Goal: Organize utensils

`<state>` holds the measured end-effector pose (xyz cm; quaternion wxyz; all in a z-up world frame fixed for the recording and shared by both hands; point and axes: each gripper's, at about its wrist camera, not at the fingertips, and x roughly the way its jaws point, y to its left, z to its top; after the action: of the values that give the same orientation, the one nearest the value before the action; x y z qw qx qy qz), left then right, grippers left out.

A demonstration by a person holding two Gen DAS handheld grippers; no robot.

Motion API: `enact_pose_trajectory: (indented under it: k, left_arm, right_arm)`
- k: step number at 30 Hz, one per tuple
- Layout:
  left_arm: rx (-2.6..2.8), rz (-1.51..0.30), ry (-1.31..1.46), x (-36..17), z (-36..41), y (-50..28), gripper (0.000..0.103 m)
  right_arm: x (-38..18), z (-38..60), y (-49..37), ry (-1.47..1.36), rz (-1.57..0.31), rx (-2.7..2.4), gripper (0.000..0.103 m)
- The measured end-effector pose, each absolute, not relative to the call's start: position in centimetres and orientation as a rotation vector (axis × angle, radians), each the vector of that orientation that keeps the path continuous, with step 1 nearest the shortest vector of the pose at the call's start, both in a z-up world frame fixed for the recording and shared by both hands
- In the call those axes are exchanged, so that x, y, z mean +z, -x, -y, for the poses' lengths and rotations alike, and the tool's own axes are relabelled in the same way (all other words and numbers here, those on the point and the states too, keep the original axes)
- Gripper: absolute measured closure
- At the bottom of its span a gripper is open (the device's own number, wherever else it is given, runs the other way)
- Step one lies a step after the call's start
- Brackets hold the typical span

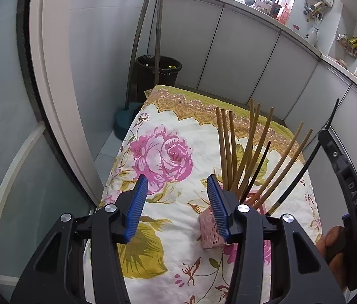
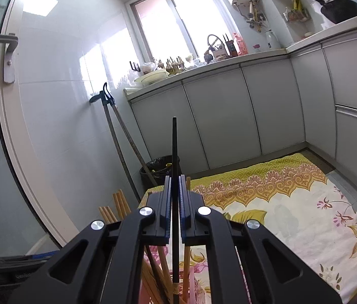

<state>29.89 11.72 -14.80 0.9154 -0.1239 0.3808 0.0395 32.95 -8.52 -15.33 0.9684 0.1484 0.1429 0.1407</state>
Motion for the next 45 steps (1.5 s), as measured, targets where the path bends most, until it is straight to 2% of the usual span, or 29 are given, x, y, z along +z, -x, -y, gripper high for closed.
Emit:
enact_pose_trajectory:
  k: [5,10,11,13,17,20,22,23,25,29,34,38,45]
  left_arm:
    - [0.075,-0.786,0.254,-14.9,-11.5,-30.1,0.057]
    - [0.057,-0.78,0.243,-14.7,-10.9,-30.0,0.05]
    - [0.054,-0.778,0.239,-14.7,-10.7,-29.9,0.049]
    - [0.044,-0.774,0.222,-14.6,-10.2,-29.7,0.046]
    - [0.022,-0.757,0.176,-14.1,-8.9,-28.9,0.042]
    - [0.011,-0.736,0.148,-13.4,-7.8,-27.4,0.034]
    - [0.004,-0.726,0.126,-12.9,-6.8,-26.2,0.03]
    - [0.013,-0.713,0.108,-12.5,-6.3,-25.3,0.03]
    - [0.039,-0.697,0.076,-11.4,-5.4,-23.5,0.02]
    - [0.071,-0.635,0.044,-7.9,-4.0,-18.8,0.009]
    - [0.079,-0.526,0.004,-2.0,-2.4,-12.3,0.007]
    - [0.049,-0.484,-0.009,1.5,-1.5,-8.4,0.007]
    - [-0.024,-0.45,0.012,5.0,-1.5,-3.5,0.007]
  right_arm:
    - [-17.2,8.0,-33.3,-0.271,-0.32,0.287,0.097]
    - [-17.8,7.8,-32.9,-0.235,-0.385,0.292,0.095]
    - [-17.7,8.2,-32.7,-0.247,-0.4,0.295,0.092]
    - [-17.2,9.1,-32.1,-0.274,-0.428,0.289,0.071]
    - [-16.3,11.9,-29.6,-0.337,-0.479,0.272,0.06]
    - [-15.6,13.7,-26.3,-0.334,-0.515,0.251,0.054]
    - [-15.4,14.7,-23.7,-0.325,-0.541,0.223,0.042]
    - [-15.3,15.1,-22.4,-0.317,-0.561,0.219,0.04]
    - [-14.8,15.5,-20.1,-0.274,-0.598,0.22,0.036]
    - [-11.5,16.3,-15.9,-0.187,-0.611,0.212,0.028]
    - [-4.8,18.2,-10.4,-0.147,-0.559,0.165,0.012]
    - [-0.1,19.5,-6.6,-0.154,-0.538,0.143,0.007]
    - [5.8,20.0,-1.3,-0.121,-0.495,0.131,0.007]
